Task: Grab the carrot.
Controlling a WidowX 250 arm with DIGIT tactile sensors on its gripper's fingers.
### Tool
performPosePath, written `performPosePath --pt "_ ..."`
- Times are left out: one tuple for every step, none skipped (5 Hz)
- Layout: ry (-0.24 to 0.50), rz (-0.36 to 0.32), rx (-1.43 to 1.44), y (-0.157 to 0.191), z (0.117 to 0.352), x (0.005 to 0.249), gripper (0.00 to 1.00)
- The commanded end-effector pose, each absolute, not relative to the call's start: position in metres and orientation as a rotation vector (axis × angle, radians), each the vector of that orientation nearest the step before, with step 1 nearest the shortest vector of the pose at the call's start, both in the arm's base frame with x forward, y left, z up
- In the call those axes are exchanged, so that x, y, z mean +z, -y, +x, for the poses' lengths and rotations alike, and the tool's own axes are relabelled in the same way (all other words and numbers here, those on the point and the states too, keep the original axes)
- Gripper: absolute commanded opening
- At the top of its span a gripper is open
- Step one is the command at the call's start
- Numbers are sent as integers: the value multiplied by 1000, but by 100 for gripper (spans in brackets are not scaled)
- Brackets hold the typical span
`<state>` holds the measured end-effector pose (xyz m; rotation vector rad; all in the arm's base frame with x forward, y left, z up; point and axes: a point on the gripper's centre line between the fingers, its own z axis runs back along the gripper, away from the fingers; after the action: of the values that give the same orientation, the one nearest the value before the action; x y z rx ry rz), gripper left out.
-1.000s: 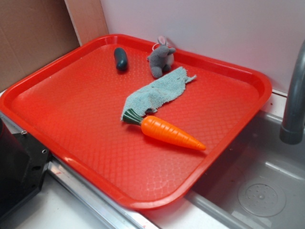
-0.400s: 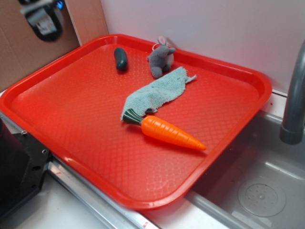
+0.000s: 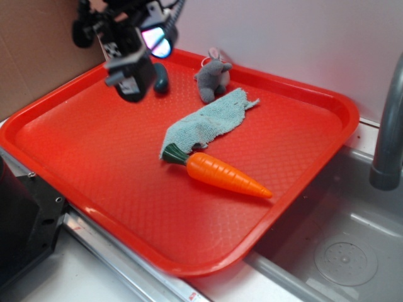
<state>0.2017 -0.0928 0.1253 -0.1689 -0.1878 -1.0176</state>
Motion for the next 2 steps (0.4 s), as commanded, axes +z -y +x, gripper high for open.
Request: performPosePath --pt "189 -180 -1250 129 194 75 100" --pt "112 -93 -1215 135 188 45 100"
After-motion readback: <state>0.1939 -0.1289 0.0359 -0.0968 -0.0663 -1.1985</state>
